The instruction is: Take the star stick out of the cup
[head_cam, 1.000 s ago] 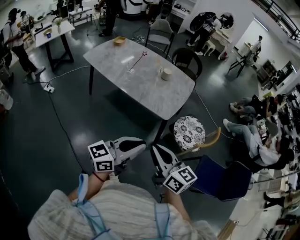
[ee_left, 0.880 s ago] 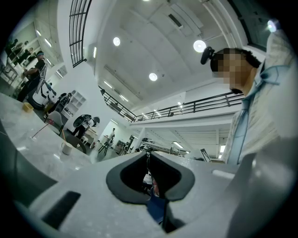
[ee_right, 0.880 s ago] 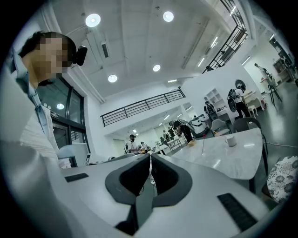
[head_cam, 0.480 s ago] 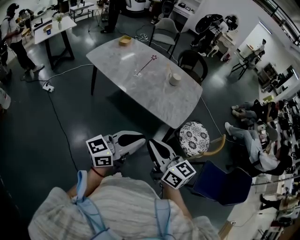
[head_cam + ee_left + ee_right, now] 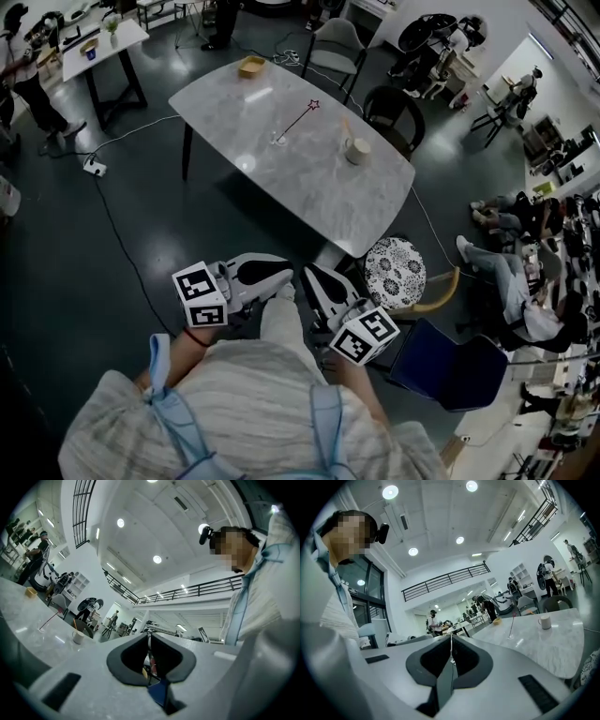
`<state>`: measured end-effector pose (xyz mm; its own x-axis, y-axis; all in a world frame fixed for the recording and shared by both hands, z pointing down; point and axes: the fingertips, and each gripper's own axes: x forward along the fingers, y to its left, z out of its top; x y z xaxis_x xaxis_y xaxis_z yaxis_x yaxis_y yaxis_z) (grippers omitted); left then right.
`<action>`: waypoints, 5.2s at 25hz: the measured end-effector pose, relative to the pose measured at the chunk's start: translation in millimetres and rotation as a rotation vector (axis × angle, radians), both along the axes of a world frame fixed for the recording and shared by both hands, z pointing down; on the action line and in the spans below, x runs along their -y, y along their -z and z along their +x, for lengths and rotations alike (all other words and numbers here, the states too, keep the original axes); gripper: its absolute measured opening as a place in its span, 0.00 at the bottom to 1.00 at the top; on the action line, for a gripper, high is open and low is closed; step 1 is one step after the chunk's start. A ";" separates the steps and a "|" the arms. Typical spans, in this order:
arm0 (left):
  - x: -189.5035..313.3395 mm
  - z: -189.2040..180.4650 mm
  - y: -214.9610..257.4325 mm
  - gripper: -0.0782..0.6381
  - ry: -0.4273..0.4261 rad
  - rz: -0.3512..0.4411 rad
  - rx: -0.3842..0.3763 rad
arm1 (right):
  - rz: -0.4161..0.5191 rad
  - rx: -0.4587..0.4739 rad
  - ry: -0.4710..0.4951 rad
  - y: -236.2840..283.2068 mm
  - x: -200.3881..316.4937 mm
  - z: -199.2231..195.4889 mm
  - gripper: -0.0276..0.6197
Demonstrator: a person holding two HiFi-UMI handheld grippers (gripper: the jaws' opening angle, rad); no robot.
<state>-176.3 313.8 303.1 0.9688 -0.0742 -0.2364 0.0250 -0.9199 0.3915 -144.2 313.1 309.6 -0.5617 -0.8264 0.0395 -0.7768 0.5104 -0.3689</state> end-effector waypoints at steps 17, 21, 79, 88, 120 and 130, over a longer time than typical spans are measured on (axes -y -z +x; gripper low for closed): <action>176.3 98.7 -7.3 0.13 0.028 -0.025 0.058 | -0.012 0.028 0.059 -4.2 181.3 89.8 0.06; 217.0 122.4 -2.4 0.13 0.058 -0.032 0.063 | -0.031 0.032 0.066 -2.6 222.5 118.3 0.06; 441.7 219.5 -130.9 0.13 0.049 -0.023 0.247 | -0.229 -0.204 0.050 -148.9 446.5 239.7 0.06; 476.3 228.2 -157.7 0.13 0.116 -0.068 0.270 | -0.249 -0.317 -0.003 -176.3 480.1 262.9 0.06; 470.1 239.6 -204.9 0.13 0.096 -0.175 0.314 | -0.299 -1.019 -0.039 -243.7 561.3 346.3 0.19; 469.2 236.2 -203.6 0.13 0.102 -0.179 0.307 | -0.332 -1.060 -0.042 -256.2 570.4 351.9 0.19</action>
